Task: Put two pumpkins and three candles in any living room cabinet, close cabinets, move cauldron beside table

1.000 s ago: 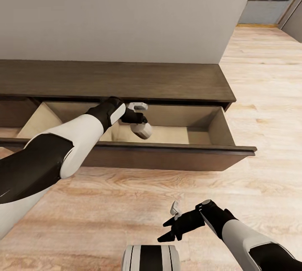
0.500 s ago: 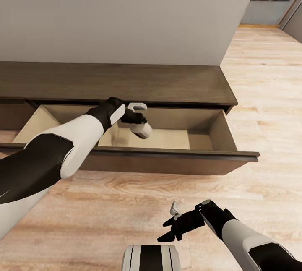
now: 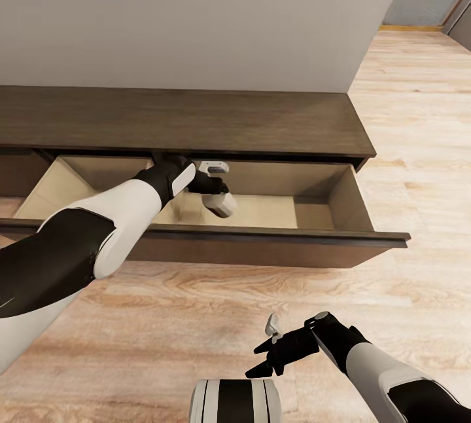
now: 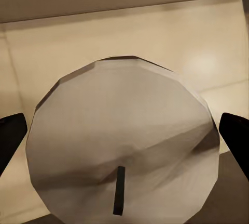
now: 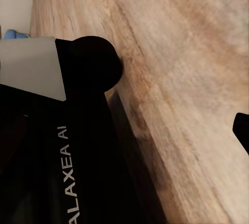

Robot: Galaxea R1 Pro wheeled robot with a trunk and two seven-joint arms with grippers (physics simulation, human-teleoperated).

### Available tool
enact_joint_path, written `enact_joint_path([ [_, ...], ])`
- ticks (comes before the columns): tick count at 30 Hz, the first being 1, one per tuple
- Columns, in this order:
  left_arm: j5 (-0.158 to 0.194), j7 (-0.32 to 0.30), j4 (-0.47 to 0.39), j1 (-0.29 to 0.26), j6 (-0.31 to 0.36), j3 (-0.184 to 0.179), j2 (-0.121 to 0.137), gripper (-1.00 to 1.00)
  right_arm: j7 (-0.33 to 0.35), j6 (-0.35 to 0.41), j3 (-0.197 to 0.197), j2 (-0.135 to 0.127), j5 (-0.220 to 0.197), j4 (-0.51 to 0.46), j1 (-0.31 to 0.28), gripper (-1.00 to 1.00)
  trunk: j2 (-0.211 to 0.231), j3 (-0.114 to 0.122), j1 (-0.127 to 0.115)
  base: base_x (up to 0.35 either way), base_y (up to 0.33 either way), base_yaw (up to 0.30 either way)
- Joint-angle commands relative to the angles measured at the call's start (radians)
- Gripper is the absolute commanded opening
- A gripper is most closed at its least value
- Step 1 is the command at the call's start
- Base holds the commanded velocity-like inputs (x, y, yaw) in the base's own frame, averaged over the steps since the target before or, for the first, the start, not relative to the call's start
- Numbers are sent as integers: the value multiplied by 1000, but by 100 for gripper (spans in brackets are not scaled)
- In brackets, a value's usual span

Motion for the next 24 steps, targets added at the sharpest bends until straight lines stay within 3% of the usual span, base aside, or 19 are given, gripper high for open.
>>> enact_joint_path([
  [1, 7, -2, 0, -1, 2, -8, 0, -100, 5, 10, -2, 0, 3, -2, 0, 100, 0, -5, 0, 0, 0, 0],
  [4, 7, -2, 0, -1, 2, -8, 0, -100, 5, 10, -2, 0, 3, -2, 0, 100, -1, -16, 2, 0, 0, 0],
  [24, 10, -1, 1, -1, -1, -8, 0, -100, 6, -5, -2, 12, 6, 20, 0, 100, -2, -24, 3, 16, -15, 0],
])
